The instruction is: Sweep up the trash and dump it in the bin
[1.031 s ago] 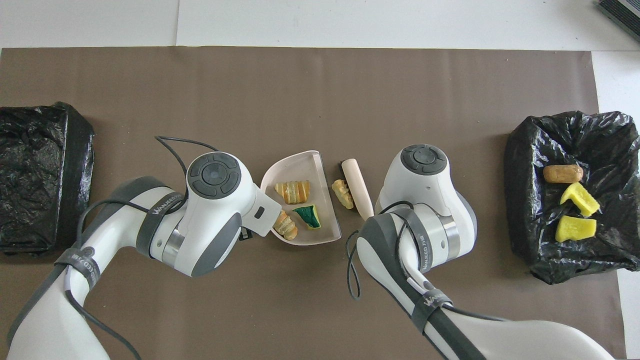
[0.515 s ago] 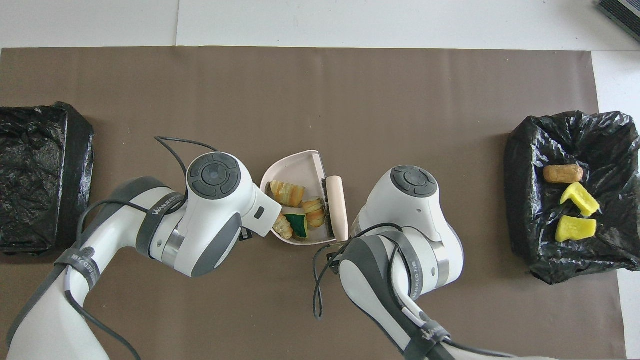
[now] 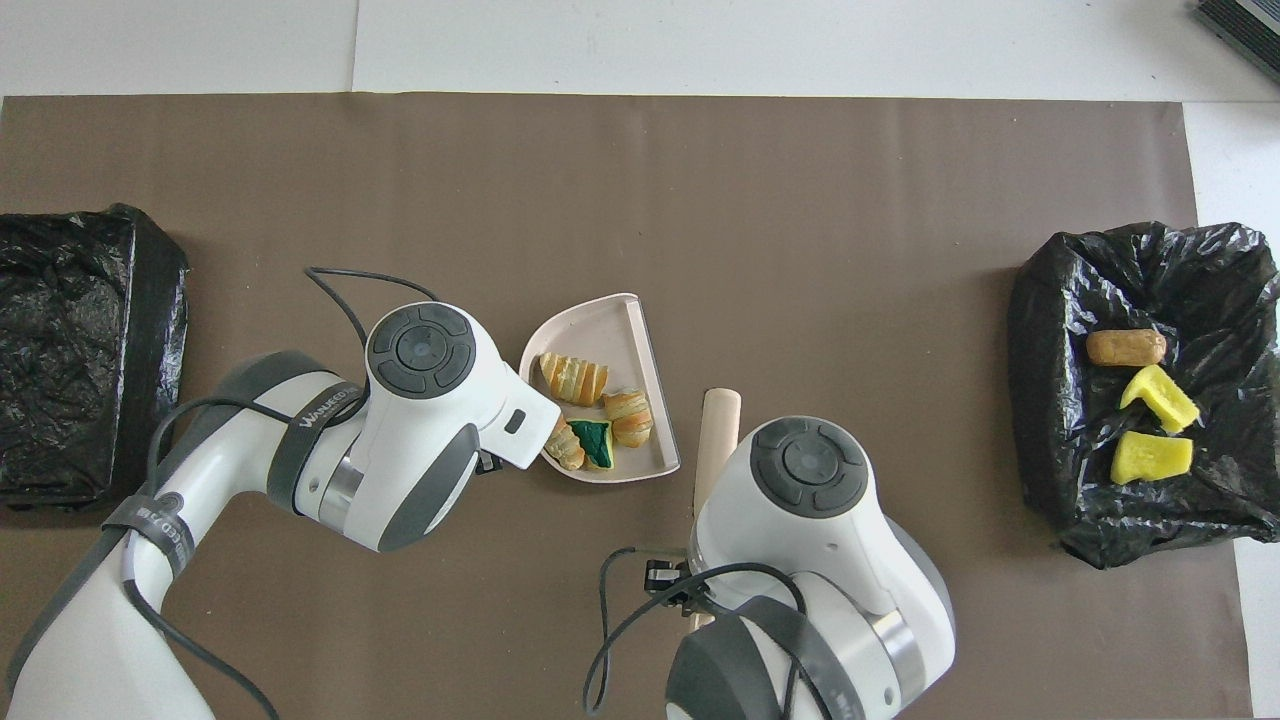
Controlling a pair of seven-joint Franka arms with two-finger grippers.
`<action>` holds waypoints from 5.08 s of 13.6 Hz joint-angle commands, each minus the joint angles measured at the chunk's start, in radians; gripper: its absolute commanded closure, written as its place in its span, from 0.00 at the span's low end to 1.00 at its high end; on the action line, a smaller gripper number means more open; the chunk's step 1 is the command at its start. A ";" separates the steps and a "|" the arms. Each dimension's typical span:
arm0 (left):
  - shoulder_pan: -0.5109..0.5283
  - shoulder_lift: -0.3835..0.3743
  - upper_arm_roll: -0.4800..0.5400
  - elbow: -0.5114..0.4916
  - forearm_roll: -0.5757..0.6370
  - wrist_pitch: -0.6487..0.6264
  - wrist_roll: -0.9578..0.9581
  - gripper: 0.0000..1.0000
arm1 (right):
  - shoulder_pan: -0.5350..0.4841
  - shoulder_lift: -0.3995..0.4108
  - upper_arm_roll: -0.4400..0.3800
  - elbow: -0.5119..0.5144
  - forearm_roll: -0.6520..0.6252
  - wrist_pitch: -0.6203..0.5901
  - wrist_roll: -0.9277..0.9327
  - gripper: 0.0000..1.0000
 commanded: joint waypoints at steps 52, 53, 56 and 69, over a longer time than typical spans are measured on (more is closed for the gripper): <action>0.654 -0.088 -0.003 0.389 0.367 -0.415 0.510 1.00 | -0.589 -0.060 -0.014 0.482 -0.346 -0.337 -0.452 0.00; 0.645 -0.088 -0.004 0.387 0.281 -0.425 0.436 1.00 | -0.595 -0.065 -0.019 0.499 -0.343 -0.363 -0.455 0.00; 0.522 -0.072 -0.010 0.372 0.164 -0.426 0.137 1.00 | -0.594 -0.089 -0.039 0.510 -0.344 -0.391 -0.487 0.00; 0.041 0.100 -0.009 0.399 -0.036 -0.291 -0.825 1.00 | -0.612 -0.074 -0.046 0.515 -0.334 -0.262 -0.735 0.00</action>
